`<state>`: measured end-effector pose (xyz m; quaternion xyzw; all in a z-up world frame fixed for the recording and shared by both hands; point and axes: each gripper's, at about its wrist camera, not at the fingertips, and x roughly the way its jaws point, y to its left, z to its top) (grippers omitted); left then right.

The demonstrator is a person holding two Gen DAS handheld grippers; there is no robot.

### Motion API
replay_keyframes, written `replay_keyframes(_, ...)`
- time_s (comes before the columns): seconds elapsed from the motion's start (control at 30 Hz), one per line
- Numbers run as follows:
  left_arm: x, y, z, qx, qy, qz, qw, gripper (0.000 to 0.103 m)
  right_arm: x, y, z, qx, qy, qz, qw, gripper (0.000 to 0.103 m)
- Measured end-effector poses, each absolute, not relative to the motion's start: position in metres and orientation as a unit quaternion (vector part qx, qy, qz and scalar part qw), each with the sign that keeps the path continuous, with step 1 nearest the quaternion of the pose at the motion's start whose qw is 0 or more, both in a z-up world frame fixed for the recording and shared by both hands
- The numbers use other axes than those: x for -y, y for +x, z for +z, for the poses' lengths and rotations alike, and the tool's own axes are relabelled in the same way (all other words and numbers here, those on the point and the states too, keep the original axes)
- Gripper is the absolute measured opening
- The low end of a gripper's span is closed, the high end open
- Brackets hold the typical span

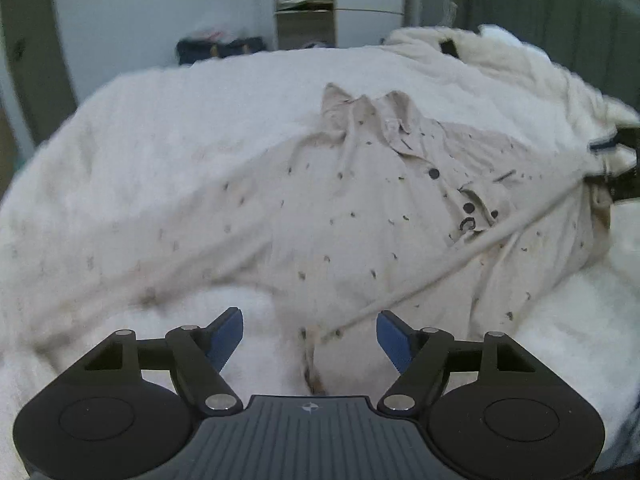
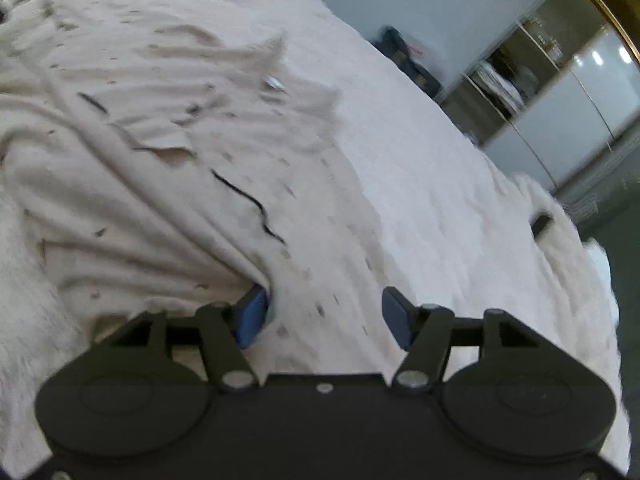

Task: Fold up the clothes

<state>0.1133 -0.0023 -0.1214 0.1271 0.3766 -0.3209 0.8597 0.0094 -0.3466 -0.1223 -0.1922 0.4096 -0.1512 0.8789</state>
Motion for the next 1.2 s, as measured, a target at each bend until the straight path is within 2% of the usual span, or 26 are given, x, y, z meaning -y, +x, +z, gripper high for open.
replay_keyframes(0.13, 0.014, 0.103, -0.132, -0.383, 0.117, -0.353, 0.846, 0.069, 0.370, 0.004, -0.113, -0.395, -0.104, -0.184, 0.894, 0.061)
replay_keyframes(0.3, 0.048, 0.103, -0.135, -0.362, 0.171, -0.363, 0.841, 0.069, 0.354, 0.000, -0.092, -0.359, -0.131, -0.143, 0.913, 0.061)
replay_keyframes(0.5, 0.125, 0.097, -0.149, -0.308, 0.284, -0.413, 0.809, 0.069, 0.274, 0.014, -0.113, -0.344, -0.262, -0.006, 0.902, 0.061)
replay_keyframes(0.57, 0.141, 0.101, -0.159, -0.313, 0.297, -0.429, 0.794, 0.069, 0.244, 0.031, -0.140, -0.352, -0.325, 0.037, 0.877, 0.061)
replay_keyframes(0.7, 0.164, 0.130, -0.186, -0.334, 0.334, -0.435, 0.766, 0.068, 0.245, 0.073, -0.167, -0.366, -0.355, 0.027, 0.860, 0.059)
replay_keyframes(0.8, 0.165, 0.178, -0.195, -0.377, 0.293, -0.420, 0.771, 0.068, 0.265, 0.114, -0.172, -0.361, -0.384, -0.031, 0.849, 0.055)
replay_keyframes(0.83, 0.160, 0.197, -0.192, -0.392, 0.258, -0.404, 0.785, 0.068, 0.271, 0.123, -0.170, -0.360, -0.385, -0.050, 0.849, 0.051)
replay_keyframes(0.93, 0.136, 0.224, -0.180, -0.413, 0.155, -0.372, 0.817, 0.068, 0.309, 0.149, -0.149, -0.354, -0.348, -0.136, 0.857, 0.050)
replay_keyframes(1.0, 0.122, 0.232, -0.176, -0.433, 0.104, -0.365, 0.818, 0.068, 0.333, 0.142, -0.123, -0.353, -0.288, -0.153, 0.877, 0.052)
replay_keyframes(1.07, 0.104, 0.235, -0.174, -0.468, 0.047, -0.380, 0.797, 0.067, 0.345, 0.123, -0.106, -0.365, -0.228, -0.109, 0.896, 0.059)
replay_keyframes(1.13, 0.087, 0.224, -0.170, -0.481, 0.025, -0.420, 0.769, 0.069, 0.349, 0.099, -0.099, -0.375, -0.205, -0.088, 0.900, 0.066)
replay_keyframes(1.2, 0.068, 0.208, -0.165, -0.481, 0.021, -0.432, 0.763, 0.072, 0.355, 0.068, -0.100, -0.394, -0.184, -0.094, 0.896, 0.067)
